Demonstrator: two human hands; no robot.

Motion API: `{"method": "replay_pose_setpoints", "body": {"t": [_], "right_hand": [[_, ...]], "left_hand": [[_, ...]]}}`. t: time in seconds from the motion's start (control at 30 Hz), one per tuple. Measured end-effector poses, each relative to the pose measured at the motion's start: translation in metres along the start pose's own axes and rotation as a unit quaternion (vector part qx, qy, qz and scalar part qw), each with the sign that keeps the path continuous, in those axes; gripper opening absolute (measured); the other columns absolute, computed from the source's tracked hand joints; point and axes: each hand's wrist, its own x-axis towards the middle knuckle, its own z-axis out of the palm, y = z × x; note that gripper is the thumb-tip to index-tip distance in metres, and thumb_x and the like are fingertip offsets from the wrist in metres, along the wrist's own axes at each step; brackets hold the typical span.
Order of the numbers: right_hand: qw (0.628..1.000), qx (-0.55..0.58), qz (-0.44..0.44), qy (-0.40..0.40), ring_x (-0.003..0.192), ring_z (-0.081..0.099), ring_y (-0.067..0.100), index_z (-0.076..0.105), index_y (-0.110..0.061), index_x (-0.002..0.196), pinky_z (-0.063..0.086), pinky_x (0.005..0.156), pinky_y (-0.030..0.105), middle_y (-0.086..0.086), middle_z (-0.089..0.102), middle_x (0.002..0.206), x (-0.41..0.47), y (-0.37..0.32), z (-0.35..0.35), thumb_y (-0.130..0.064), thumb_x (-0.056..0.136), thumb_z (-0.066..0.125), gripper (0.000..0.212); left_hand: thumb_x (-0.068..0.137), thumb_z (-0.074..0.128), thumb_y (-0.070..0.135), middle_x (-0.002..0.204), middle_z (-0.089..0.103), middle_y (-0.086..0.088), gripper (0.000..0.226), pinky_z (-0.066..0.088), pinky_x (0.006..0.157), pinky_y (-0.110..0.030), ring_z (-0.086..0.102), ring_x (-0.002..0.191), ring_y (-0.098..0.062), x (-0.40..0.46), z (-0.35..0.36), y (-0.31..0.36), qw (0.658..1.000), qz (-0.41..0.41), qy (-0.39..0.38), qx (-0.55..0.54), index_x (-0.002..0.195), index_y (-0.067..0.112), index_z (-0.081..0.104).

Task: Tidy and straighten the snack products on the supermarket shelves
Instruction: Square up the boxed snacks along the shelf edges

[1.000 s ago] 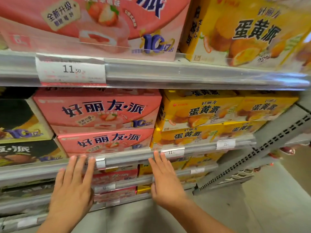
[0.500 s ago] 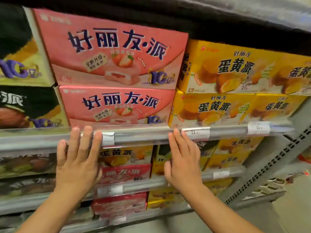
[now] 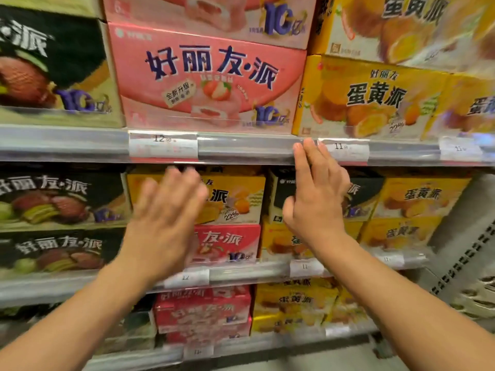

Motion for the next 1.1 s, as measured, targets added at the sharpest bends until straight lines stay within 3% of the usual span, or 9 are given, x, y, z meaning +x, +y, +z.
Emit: {"method": "replay_pose_setpoints", "body": {"t": [0.07,0.27,0.43,0.5,0.6,0.83,0.97,1.03,1.1], "right_hand": [[1.000,0.004,0.004,-0.015,0.141,0.023,0.029,0.037,-0.004,0.146,0.025,0.107,0.053,0.016,0.037,0.151,-0.001,-0.001,-0.003,-0.001,0.061,0.065,0.089],[1.000,0.014,0.014,-0.007,0.144,0.020,0.029,0.035,-0.005,0.148,0.018,0.112,0.051,0.014,0.034,0.154,-0.002,-0.003,-0.001,0.001,0.063,0.063,0.090],[1.000,0.009,0.015,-0.022,0.147,0.017,0.029,0.028,-0.007,0.151,0.012,0.115,0.049,0.012,0.027,0.157,-0.003,-0.003,0.000,-0.001,0.065,0.060,0.091],[1.000,0.007,0.010,-0.029,0.148,0.014,0.028,0.027,-0.007,0.152,0.009,0.116,0.047,0.012,0.025,0.158,-0.004,-0.001,-0.001,-0.002,0.065,0.060,0.093],[0.998,0.002,0.007,-0.057,0.149,0.007,0.027,0.020,-0.009,0.154,0.004,0.118,0.046,0.011,0.018,0.161,-0.006,0.000,-0.002,-0.006,0.067,0.060,0.095],[0.984,0.105,-0.035,-0.139,0.148,-0.019,0.016,0.003,-0.014,0.155,-0.002,0.121,0.043,0.000,-0.012,0.163,-0.026,0.002,-0.011,-0.024,0.080,0.056,0.092],[0.916,0.335,0.079,-0.206,0.145,-0.006,-0.005,-0.008,-0.043,0.150,0.010,0.113,0.023,-0.031,-0.011,0.155,-0.064,-0.009,-0.008,-0.061,0.077,0.064,0.104],[0.849,0.443,0.180,-0.226,0.140,0.020,-0.005,-0.002,-0.052,0.146,0.027,0.110,0.027,-0.038,0.014,0.151,-0.070,-0.007,-0.005,-0.066,0.067,0.073,0.110],[0.807,0.507,0.223,-0.208,0.126,0.048,0.000,0.022,-0.046,0.147,0.046,0.102,0.031,-0.026,0.046,0.140,-0.072,0.002,-0.003,-0.060,0.064,0.078,0.101]], "left_hand": [[0.083,0.050,0.032,0.154,0.031,-0.018,0.071,0.017,0.117,-0.054,0.023,0.144,-0.037,-0.016,0.002,0.012,0.998,0.042,-0.053,-0.013,0.146,0.005,0.032],[0.079,0.065,0.056,0.126,0.063,-0.009,0.066,0.039,0.106,-0.051,0.058,0.118,-0.031,0.035,0.000,-0.009,0.950,-0.158,-0.265,0.057,0.128,0.014,0.056],[0.068,0.084,0.040,0.130,0.057,-0.018,0.077,0.028,0.109,-0.053,0.048,0.126,-0.042,0.041,0.000,-0.012,0.965,-0.165,-0.201,0.040,0.132,0.013,0.051],[0.063,0.090,0.036,0.112,0.066,-0.022,0.073,0.047,0.089,-0.052,0.059,0.107,-0.045,0.044,-0.004,-0.011,0.965,-0.162,-0.203,0.022,0.121,0.009,0.054],[0.048,0.097,0.033,0.089,0.070,-0.021,0.074,0.054,0.064,-0.048,0.067,0.081,-0.044,0.046,-0.009,-0.011,0.975,-0.131,-0.181,0.020,0.106,0.006,0.058],[0.059,0.094,0.017,0.104,0.065,-0.026,0.065,0.048,0.068,-0.049,0.060,0.090,-0.043,0.025,-0.013,-0.011,0.997,-0.037,-0.060,0.027,0.112,-0.005,0.063],[0.057,0.094,0.011,0.111,0.064,-0.029,0.068,0.050,0.081,-0.055,0.062,0.098,-0.047,0.011,-0.029,0.001,0.998,-0.045,-0.001,-0.034,0.115,-0.009,0.063],[0.051,0.096,0.012,0.114,0.065,-0.028,0.076,0.050,0.085,-0.054,0.063,0.101,-0.046,0.010,-0.039,0.010,0.995,-0.064,-0.012,-0.076,0.117,-0.008,0.064],[0.054,0.095,0.017,0.120,0.065,-0.024,0.077,0.048,0.090,-0.055,0.063,0.107,-0.044,0.011,-0.046,0.018,0.992,-0.065,-0.042,-0.101,0.121,-0.004,0.064]]}}
